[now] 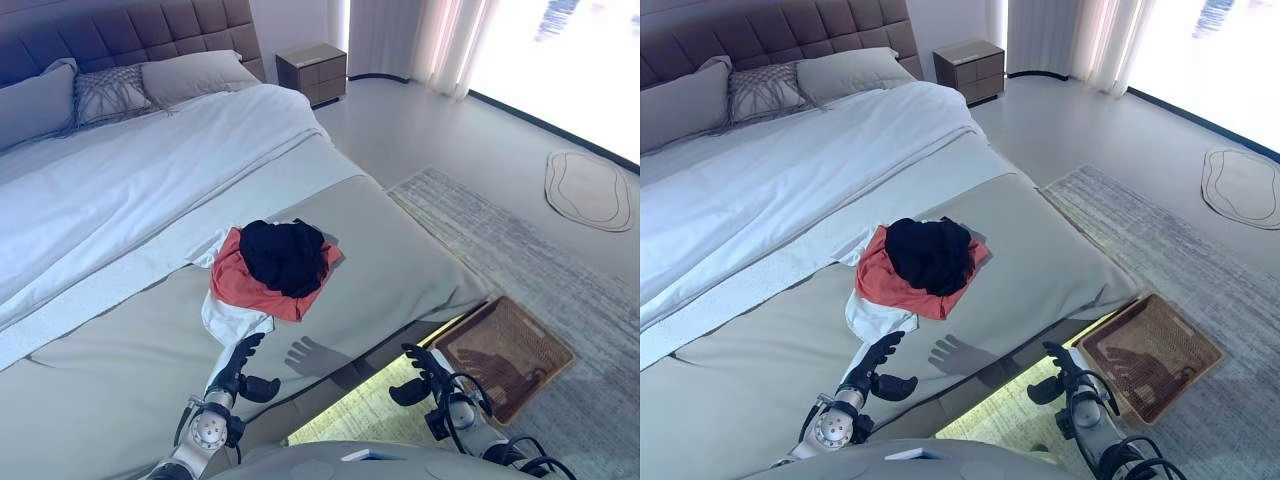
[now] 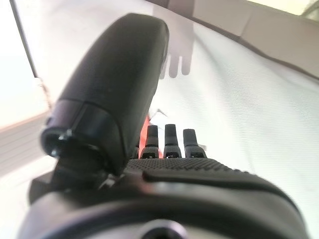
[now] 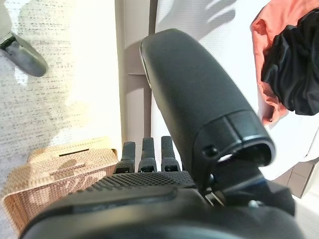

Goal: Pick up the clothes from the bed and place them into the basket

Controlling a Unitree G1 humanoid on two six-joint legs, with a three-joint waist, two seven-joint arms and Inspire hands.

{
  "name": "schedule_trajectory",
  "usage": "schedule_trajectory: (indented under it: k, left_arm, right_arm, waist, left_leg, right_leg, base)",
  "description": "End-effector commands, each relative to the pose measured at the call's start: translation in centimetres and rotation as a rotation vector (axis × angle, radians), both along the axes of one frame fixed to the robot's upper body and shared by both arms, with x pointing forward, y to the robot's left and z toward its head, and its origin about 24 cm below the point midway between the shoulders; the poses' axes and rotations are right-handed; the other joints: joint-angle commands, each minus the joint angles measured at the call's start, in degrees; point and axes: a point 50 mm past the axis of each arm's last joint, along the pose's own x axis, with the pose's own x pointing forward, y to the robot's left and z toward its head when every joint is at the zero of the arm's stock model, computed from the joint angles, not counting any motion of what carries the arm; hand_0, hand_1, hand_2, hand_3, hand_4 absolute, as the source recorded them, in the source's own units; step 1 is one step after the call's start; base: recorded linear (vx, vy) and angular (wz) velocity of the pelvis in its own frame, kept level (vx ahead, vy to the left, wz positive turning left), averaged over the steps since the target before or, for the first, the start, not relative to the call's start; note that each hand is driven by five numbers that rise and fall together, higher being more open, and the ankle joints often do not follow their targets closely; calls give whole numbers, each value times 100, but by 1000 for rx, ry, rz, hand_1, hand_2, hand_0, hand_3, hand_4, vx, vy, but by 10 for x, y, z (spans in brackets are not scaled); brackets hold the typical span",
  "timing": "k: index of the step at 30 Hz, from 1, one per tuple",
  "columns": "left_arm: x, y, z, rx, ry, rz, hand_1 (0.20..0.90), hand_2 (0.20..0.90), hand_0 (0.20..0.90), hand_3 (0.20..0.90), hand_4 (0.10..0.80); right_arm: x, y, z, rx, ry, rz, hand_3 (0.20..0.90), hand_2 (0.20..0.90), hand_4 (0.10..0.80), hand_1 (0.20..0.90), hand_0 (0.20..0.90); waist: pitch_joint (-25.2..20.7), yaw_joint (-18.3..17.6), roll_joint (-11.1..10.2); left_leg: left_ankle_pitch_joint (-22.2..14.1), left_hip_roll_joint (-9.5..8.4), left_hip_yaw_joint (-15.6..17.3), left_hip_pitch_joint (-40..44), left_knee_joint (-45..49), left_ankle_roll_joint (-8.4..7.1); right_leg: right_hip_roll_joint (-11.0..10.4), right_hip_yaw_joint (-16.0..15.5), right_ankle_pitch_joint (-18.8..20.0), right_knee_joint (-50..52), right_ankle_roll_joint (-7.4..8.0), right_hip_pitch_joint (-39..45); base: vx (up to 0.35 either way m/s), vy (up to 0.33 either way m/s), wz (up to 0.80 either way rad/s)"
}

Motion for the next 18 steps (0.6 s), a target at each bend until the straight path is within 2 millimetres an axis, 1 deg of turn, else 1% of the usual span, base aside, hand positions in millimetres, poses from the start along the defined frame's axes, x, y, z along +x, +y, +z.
schedule_trajectory:
  k: [1,5,8,10,13,16,18]
  left_arm:
    - [27,15,13,31,-97,46,900,900,900,900,800]
    - [24,9,12,-59,-99,104,900,900,900,900,800]
    - [29,6,15,-106,-122,92,900,900,900,900,800]
    - [33,6,19,-104,-163,98,900,900,900,900,800]
    - [39,13,25,-62,-208,137,900,900,900,900,800]
    - [43,19,28,-14,-228,165,900,900,900,900,800]
    - [45,23,30,26,-246,188,900,900,900,900,800]
  right_arm:
    - [46,10,24,-3,-195,37,900,900,800,900,900]
    - [54,18,33,-10,-286,49,900,900,800,900,900]
    - [57,19,37,-57,-318,85,900,900,800,900,900]
    - [61,18,41,-106,-353,120,900,900,800,900,900]
    - [71,15,48,-166,-373,167,900,900,800,900,900]
    - [92,16,64,-234,-426,206,900,900,800,900,900]
    - [111,17,79,-295,-473,227,900,900,800,900,900]
  waist:
    - [73,83,-335]
    - [97,90,-328]
    - [122,104,-313]
    - [152,130,-297]
    - [197,209,-297]
    - [249,334,-334]
    - [288,431,-357]
  left_leg:
    - [-687,-95,-203,264,37,42]
    - [-700,-103,-218,264,37,45]
    - [-711,-113,-232,254,37,54]
    - [-716,-123,-257,252,37,62]
    - [-729,-149,-328,272,37,72]
    - [-738,-168,-374,292,37,73]
    - [-746,-197,-420,289,37,74]
  right_leg:
    - [-149,650,-164,31,19,6]
    - [-158,658,-166,31,21,5]
    - [-175,646,-162,31,23,-4]
    - [-190,627,-158,31,23,0]
    - [-209,602,-157,31,19,32]
    - [-245,545,-140,31,14,56]
    - [-276,489,-129,31,17,72]
  base:
    - [0,0,0]
    - [0,0,0]
    - [0,0,0]
    - [-9,15,1]
    - [6,36,1]
    - [22,46,2]
    - [27,75,6]
